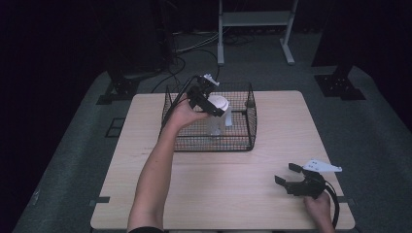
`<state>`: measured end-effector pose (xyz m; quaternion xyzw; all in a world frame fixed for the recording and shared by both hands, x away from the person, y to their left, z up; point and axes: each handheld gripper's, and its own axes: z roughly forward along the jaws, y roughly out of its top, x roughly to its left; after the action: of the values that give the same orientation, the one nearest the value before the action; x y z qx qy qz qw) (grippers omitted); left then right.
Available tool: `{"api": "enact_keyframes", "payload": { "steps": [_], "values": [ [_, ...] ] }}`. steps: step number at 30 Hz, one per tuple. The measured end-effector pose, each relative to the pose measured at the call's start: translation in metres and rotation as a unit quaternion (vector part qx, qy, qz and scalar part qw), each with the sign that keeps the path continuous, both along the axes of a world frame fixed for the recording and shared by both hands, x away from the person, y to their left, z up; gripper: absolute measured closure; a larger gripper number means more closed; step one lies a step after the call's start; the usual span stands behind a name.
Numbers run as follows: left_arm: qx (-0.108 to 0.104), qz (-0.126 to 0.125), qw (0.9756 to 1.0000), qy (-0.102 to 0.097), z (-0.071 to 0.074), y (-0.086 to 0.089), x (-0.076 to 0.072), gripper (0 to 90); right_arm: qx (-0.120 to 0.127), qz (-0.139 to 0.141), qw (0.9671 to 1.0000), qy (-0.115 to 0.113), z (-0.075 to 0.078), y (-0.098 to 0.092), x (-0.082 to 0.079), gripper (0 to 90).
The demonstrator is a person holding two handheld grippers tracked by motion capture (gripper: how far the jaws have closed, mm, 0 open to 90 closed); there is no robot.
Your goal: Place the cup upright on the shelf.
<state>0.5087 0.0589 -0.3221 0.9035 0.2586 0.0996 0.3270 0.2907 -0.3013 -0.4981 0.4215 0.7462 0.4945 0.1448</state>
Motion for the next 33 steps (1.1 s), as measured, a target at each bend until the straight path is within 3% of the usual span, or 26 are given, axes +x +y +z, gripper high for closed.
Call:
{"api": "enact_keyframes", "payload": {
  "steps": [6,17,27,33],
  "values": [
    [-0.003,0.007,0.9999,-0.013,0.007,0.006,-0.002,2.2,0.000,0.000,1.0000,0.000,0.000,0.000,0.000,12.9],
    [0.004,0.014,0.9997,-0.020,0.015,0.020,-0.010,2.1,-0.002,-0.002,1.0000,0.000,0.000,0.000,0.000,12.9],
    [0.006,0.017,0.9992,-0.037,0.021,0.040,-0.031,2.1,-0.004,-0.003,1.0000,-0.001,0.000,0.001,-0.001,12.9],
    [-0.004,0.011,0.9991,-0.041,0.019,0.046,-0.042,2.2,0.005,-0.006,1.0000,-0.001,0.000,-0.001,0.000,12.9]
  ]
}}
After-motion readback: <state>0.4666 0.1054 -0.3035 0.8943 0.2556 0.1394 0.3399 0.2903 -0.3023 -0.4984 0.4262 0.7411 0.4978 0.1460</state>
